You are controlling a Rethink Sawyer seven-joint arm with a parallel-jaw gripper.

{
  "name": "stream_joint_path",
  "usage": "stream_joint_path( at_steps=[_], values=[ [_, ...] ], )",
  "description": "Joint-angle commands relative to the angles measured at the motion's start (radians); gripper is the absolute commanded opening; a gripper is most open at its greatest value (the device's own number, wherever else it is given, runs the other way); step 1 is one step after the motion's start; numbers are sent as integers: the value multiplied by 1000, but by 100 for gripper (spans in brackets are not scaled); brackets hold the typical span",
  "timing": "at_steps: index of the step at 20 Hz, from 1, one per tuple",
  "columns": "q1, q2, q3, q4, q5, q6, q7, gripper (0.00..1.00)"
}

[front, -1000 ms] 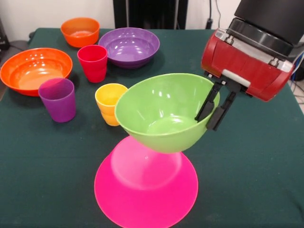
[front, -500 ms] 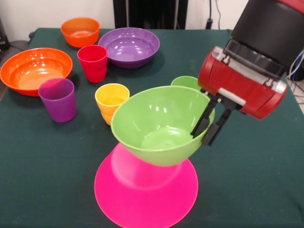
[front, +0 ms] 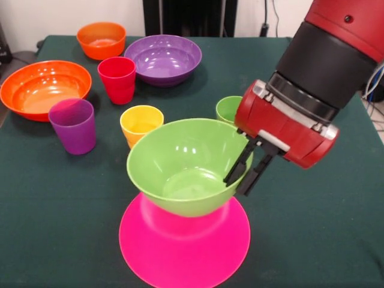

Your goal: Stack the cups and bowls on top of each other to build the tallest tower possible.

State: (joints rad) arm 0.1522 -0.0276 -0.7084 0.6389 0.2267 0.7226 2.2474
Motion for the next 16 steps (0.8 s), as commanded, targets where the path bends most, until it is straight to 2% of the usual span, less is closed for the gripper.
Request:
stream_joint_path(
  at_steps=[1,9,16],
  values=[
    [-12,18,4,-5,-70,-45,94,0],
    [-13,40,-14,-15,-57,-81,97,0],
    [-2,27,7,26,-45,-112,94,0]
  ],
)
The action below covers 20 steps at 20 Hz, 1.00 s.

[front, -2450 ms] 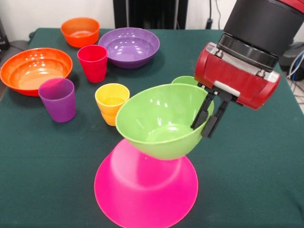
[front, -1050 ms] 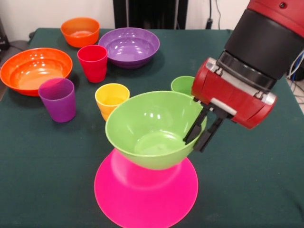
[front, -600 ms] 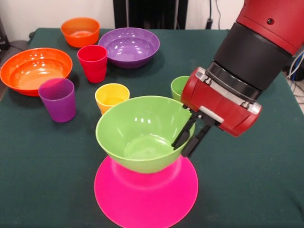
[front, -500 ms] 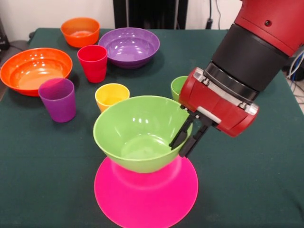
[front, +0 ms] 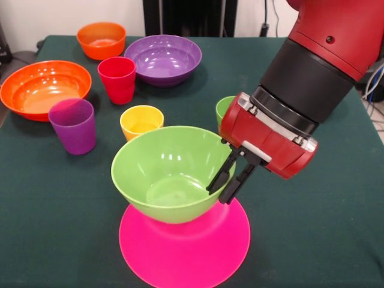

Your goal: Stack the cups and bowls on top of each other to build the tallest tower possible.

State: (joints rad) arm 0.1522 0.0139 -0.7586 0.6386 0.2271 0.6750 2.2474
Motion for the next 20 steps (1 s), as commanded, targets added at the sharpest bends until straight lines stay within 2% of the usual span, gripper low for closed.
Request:
stream_joint_path(
  at_steps=[1,10,20],
  values=[
    [-4,-16,62,25,-43,-62,87,0],
    [12,-35,98,23,-2,-3,76,0],
    [29,-35,95,43,3,12,96,0]
  ],
)
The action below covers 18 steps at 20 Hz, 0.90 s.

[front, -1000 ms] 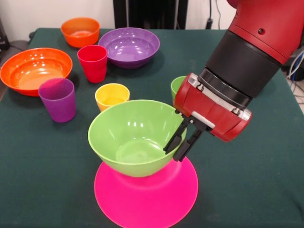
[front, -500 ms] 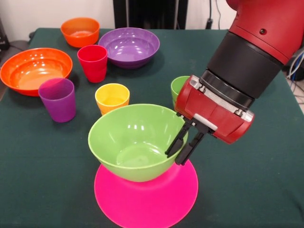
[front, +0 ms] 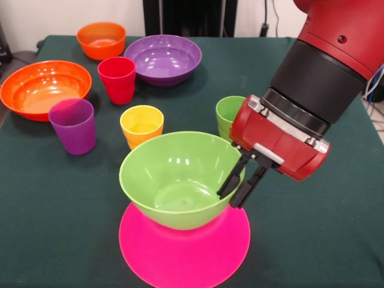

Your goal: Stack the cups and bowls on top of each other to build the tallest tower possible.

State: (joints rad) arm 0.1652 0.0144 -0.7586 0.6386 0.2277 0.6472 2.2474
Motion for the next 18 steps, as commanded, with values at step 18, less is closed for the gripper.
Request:
stream_joint_path(
  at_steps=[18],
  values=[
    [25,12,85,51,-6,-18,142,0]
  ],
)
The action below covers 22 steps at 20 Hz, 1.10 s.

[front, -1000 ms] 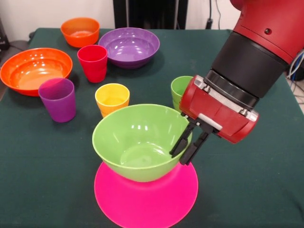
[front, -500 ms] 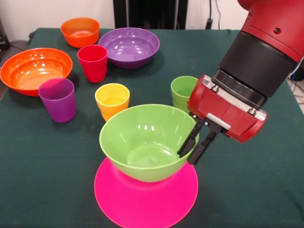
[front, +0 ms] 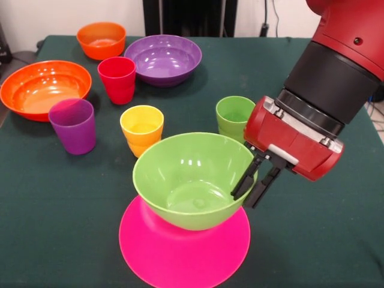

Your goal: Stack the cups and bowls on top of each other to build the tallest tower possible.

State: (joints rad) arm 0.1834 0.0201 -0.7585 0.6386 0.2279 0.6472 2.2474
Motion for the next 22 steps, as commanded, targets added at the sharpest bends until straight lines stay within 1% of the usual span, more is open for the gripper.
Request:
stream_joint_path(
  at_steps=[1,6,15,18,22],
  values=[
    [6,7,83,50,-6,-13,141,0],
    [11,17,58,50,-13,0,155,0],
    [5,7,77,94,-24,-45,142,0],
    [14,3,70,112,-28,-51,151,0],
    [16,10,58,112,-28,-55,159,0]
  ],
)
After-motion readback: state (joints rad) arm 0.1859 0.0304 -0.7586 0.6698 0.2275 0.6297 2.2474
